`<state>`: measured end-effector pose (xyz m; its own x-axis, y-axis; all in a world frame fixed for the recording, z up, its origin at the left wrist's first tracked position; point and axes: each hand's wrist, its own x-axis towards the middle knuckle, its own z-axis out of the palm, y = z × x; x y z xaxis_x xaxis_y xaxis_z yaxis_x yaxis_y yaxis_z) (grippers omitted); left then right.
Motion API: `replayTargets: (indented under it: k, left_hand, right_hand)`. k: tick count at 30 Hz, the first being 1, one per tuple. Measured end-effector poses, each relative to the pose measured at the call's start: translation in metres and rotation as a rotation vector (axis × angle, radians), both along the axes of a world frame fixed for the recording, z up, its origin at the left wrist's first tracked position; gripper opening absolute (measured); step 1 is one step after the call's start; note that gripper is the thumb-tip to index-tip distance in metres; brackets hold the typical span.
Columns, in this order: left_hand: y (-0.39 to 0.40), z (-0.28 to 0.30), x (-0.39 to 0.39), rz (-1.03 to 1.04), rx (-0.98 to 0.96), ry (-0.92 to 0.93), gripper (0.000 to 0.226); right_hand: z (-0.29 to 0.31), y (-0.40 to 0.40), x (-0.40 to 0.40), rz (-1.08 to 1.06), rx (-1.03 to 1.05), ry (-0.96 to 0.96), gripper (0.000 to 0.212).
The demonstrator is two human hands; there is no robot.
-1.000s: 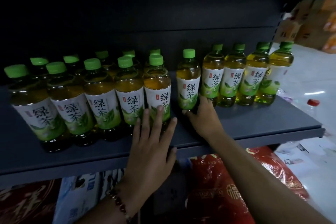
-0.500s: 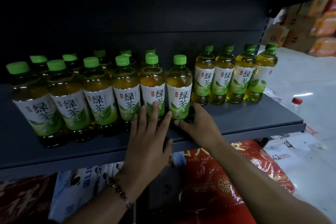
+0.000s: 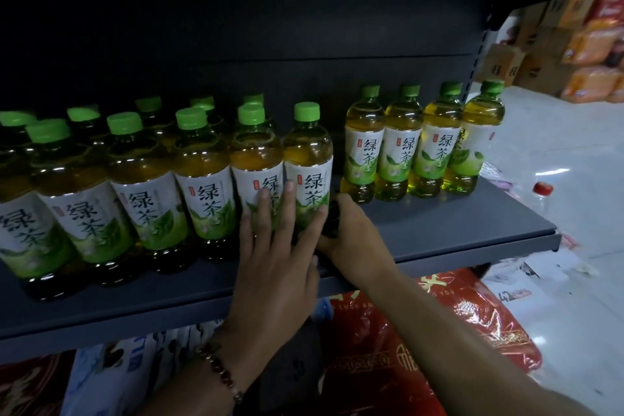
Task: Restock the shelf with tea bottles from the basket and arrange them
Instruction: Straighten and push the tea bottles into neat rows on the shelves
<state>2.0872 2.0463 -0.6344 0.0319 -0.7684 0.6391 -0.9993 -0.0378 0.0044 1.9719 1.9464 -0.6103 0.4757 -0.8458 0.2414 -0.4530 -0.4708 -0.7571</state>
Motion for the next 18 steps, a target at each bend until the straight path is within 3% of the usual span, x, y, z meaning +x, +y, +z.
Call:
replayTargets:
  k: [4, 7, 9, 12, 18]
  left_hand:
    - [-0.01, -0.001, 0.004, 0.016, -0.031, -0.032, 0.067]
    - [-0.014, -0.002, 0.0, 0.026, -0.038, -0.051, 0.071]
    - [-0.015, -0.004, -0.003, 0.031, -0.028, -0.057, 0.074]
    - [-0.015, -0.008, -0.004, 0.042, 0.003, -0.058, 0.075]
    - [-0.015, -0.01, -0.003, 0.034, 0.017, -0.034, 0.073]
  right_hand:
    - [0.013, -0.014, -0.018, 0.022, 0.054, 0.011, 0.059]
    - [0.023, -0.03, -0.041, -0.141, 0.112, -0.173, 0.046]
    - [0.023, -0.042, -0.047, -0.25, 0.131, -0.215, 0.052]
    - [0.019, -0.054, -0.045, -0.311, 0.111, -0.182, 0.068]
    - [0.007, -0.064, -0.021, -0.364, 0.068, -0.102, 0.06]
